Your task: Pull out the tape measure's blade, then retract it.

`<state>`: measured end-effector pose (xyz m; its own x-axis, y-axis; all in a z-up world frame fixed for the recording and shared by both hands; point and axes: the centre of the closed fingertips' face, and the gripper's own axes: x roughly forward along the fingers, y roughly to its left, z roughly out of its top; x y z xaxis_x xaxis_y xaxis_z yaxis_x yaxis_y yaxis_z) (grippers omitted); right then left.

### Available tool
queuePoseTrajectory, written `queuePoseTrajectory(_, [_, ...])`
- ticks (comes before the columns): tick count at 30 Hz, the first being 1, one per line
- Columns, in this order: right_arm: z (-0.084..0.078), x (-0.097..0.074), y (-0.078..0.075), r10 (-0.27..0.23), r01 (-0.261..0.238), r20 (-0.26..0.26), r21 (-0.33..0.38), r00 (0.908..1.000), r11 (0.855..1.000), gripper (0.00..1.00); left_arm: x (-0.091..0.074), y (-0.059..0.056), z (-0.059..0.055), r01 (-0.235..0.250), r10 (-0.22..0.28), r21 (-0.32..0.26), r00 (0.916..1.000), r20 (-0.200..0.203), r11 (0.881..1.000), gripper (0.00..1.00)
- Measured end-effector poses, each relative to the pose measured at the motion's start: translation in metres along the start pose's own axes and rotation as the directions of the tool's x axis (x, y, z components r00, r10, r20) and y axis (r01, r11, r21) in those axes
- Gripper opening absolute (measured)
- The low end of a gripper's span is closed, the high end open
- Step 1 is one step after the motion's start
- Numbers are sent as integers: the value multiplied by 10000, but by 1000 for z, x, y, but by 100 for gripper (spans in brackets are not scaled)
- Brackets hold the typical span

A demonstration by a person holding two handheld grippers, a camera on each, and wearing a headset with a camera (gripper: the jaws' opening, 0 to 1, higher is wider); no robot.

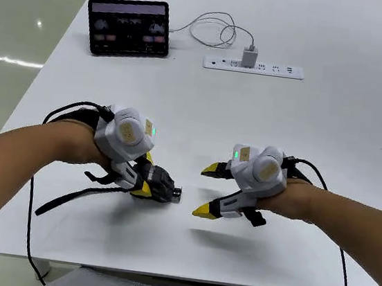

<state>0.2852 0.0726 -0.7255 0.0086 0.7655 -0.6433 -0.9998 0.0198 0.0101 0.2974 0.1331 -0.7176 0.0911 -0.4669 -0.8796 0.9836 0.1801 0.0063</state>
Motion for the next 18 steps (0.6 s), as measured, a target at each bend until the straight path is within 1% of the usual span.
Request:
queuePoseTrajectory(4, [3, 12, 2, 180, -182, -65, -206, 9998, 9996, 41, 0, 0, 0, -42, 42, -36, 10000, 19, 10000, 30])
queuePoseTrajectory(8, [4, 23, -2, 142, -145, -107, -278, 9998, 9995, 34, 0, 1, 0, -81, 82, -78, 9999, 83, 9999, 30])
queuePoseTrajectory(13, [3, 29, -3, 293, -308, -316, -487, 9991, 9983, 32, 0, 1, 0, -60, 61, -101, 9999, 86, 9999, 30])
queuePoseTrajectory(18, [0, 33, -8, 282, -294, -406, -305, 9988, 9991, 26, 0, 2, -1, -124, 125, -141, 9999, 95, 9998, 30])
